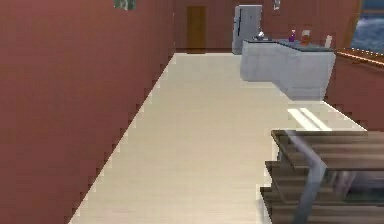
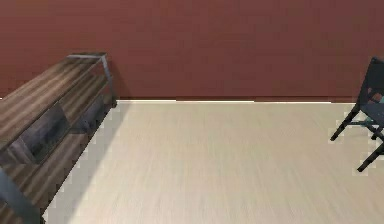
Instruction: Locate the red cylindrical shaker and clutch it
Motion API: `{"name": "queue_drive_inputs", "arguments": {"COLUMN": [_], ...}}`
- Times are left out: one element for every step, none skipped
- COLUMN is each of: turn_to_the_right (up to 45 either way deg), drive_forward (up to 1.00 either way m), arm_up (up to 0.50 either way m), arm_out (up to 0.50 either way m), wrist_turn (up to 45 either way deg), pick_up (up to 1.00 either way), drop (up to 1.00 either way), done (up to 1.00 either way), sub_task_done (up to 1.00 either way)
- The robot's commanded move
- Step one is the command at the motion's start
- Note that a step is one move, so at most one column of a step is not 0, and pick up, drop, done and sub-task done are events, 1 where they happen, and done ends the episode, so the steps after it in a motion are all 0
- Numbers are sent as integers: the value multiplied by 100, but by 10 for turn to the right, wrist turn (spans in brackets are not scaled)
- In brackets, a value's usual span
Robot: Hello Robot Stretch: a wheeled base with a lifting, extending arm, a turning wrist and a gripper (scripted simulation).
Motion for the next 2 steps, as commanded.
{"name": "queue_drive_inputs", "arguments": {"turn_to_the_right": [0,-30], "drive_forward": [100,0], "arm_up": [0,0], "arm_out": [0,0], "wrist_turn": [0,0], "pick_up": [0,0], "drop": [0,0], "done": [0,0], "sub_task_done": [0,0]}}
